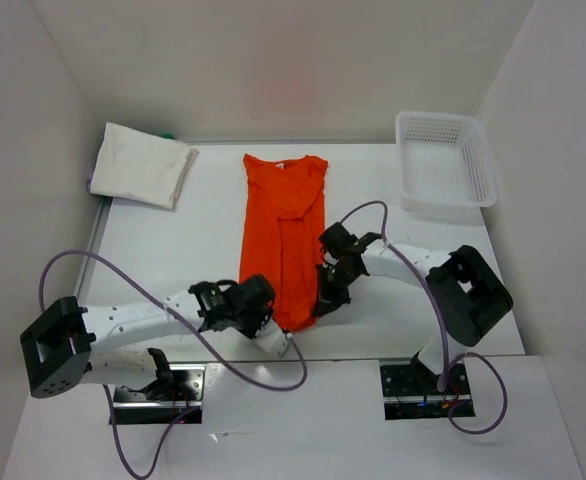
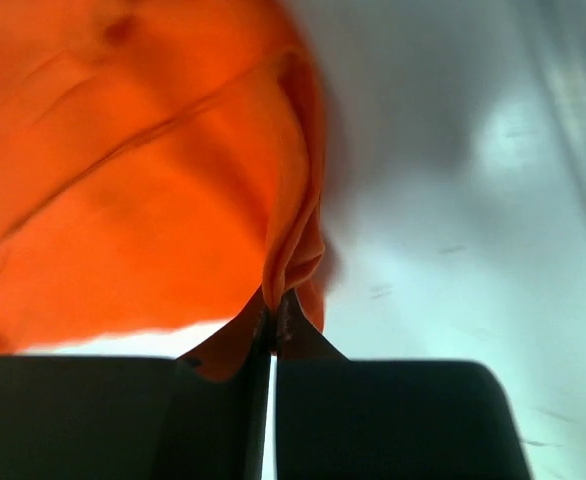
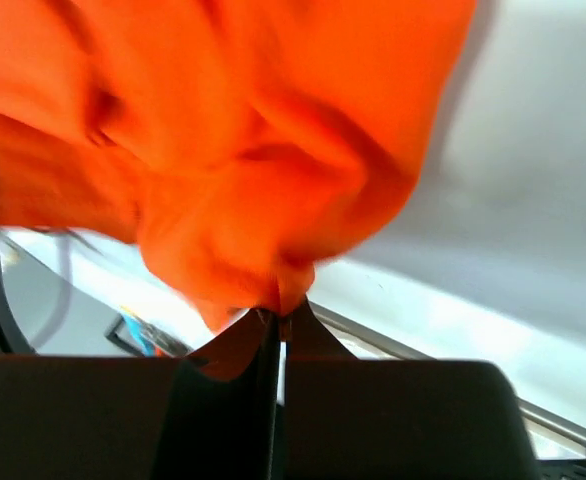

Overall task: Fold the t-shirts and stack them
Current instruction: Grab the bottom of the folded rectangular tshirt with both arms, then fold the folded rectangular tshirt in 1/3 of the way

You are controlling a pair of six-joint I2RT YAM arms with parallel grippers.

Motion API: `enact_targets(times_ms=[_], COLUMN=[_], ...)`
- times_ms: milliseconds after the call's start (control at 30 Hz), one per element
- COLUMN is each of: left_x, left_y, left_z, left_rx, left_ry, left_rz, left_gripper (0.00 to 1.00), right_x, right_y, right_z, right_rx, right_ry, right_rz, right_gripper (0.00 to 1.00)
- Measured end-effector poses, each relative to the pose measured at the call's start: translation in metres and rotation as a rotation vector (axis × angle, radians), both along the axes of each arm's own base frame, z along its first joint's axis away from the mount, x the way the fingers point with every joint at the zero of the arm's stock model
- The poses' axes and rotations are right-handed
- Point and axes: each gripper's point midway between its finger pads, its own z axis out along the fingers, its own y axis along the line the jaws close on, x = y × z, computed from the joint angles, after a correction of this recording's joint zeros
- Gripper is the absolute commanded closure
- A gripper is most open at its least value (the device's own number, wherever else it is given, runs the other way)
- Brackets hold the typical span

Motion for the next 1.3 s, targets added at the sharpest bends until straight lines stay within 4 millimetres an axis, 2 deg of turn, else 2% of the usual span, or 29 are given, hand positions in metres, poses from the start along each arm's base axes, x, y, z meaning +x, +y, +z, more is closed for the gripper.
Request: enact_targets(times_ms=[100,167,267,367,533,667,767,933,1100,1200,1233,1300], left_x=[0.038,0.072,0.118,0.161,0.216,0.237,0.253,0.273,0.28,0.282,0.283,0.286], left_y=[-0.006,-0.005,0.001,0.008,0.016,0.018,0.018,0.013,0.006,0.004,0.004,0.003], left_z=[0.031,0.053,0.073,0.078,0.068,0.058,0.058,0.058,0.048,0.043,0.043,0.042], left_rx=[-0.071,-0.121,-0.162,-0.174,-0.188,-0.201,-0.218,-0.262,-0.28,-0.281,-0.283,-0.288], left_ry=[-0.043,-0.08,-0.115,-0.126,-0.13,-0.135,-0.152,-0.187,-0.174,-0.167,-0.17,-0.178], left_rz=[0.117,0.211,0.341,0.441,0.56,0.608,0.625,0.632,0.621,0.614,0.613,0.614], left_gripper=[1.0,1.0,1.0,1.0,1.0,1.0,1.0,0.99,0.98,0.96,0.89,0.74], right_x=[0.034,0.058,0.095,0.129,0.182,0.216,0.233,0.246,0.254,0.258,0.261,0.267], right_y=[-0.002,-0.002,0.001,0.002,-0.006,-0.012,-0.014,-0.01,-0.003,-0.001,-0.001,0.0], right_z=[0.02,0.037,0.06,0.067,0.056,0.047,0.041,0.033,0.027,0.025,0.025,0.024], right_rx=[0.024,0.042,0.07,0.078,0.069,0.078,0.099,0.135,0.165,0.171,0.174,0.179], right_ry=[-0.056,-0.108,-0.184,-0.221,-0.222,-0.221,-0.219,-0.204,-0.192,-0.187,-0.19,-0.197], right_rz=[-0.042,-0.057,-0.062,-0.064,-0.085,-0.095,-0.09,-0.06,-0.025,-0.017,-0.017,-0.019], right_gripper=[1.0,1.0,1.0,1.0,1.0,1.0,1.0,1.0,0.95,0.77,0.66,0.53])
